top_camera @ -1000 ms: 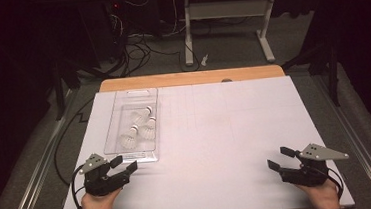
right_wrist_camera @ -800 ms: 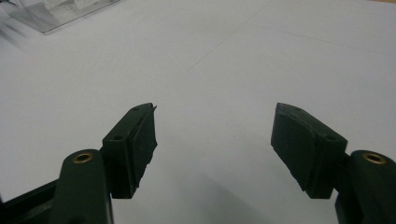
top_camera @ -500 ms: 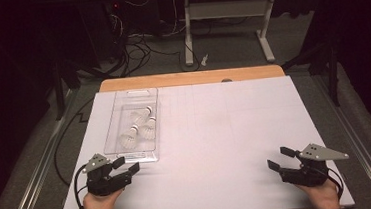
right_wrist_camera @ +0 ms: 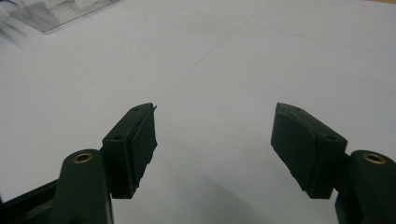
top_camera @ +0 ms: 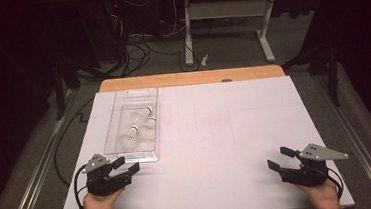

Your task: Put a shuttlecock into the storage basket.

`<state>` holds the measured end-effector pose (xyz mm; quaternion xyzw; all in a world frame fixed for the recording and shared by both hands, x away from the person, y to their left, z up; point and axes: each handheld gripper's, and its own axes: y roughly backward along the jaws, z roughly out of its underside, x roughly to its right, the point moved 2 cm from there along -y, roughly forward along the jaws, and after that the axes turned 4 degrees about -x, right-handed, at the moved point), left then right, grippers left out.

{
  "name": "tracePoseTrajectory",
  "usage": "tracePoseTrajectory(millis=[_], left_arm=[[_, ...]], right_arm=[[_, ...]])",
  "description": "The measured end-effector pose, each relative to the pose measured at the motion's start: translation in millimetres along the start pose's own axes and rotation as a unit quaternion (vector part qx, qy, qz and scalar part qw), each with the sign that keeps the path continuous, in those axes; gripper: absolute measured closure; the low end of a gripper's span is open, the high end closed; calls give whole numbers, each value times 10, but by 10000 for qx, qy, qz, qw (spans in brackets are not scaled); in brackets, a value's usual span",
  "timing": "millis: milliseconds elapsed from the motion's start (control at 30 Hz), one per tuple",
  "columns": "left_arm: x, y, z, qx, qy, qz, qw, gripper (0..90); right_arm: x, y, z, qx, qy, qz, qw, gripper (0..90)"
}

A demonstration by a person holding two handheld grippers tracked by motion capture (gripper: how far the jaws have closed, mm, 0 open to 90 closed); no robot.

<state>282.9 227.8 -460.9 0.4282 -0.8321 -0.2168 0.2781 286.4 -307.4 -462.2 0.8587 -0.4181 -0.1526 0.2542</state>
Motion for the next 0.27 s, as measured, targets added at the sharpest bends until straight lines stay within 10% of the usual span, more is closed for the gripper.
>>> tracePoseTrajectory(millis=[267], left_arm=[[0, 1, 0, 4, -6, 3, 10000, 355]], right_arm=[[-1, -2, -1, 2, 9, -6, 10000, 315]])
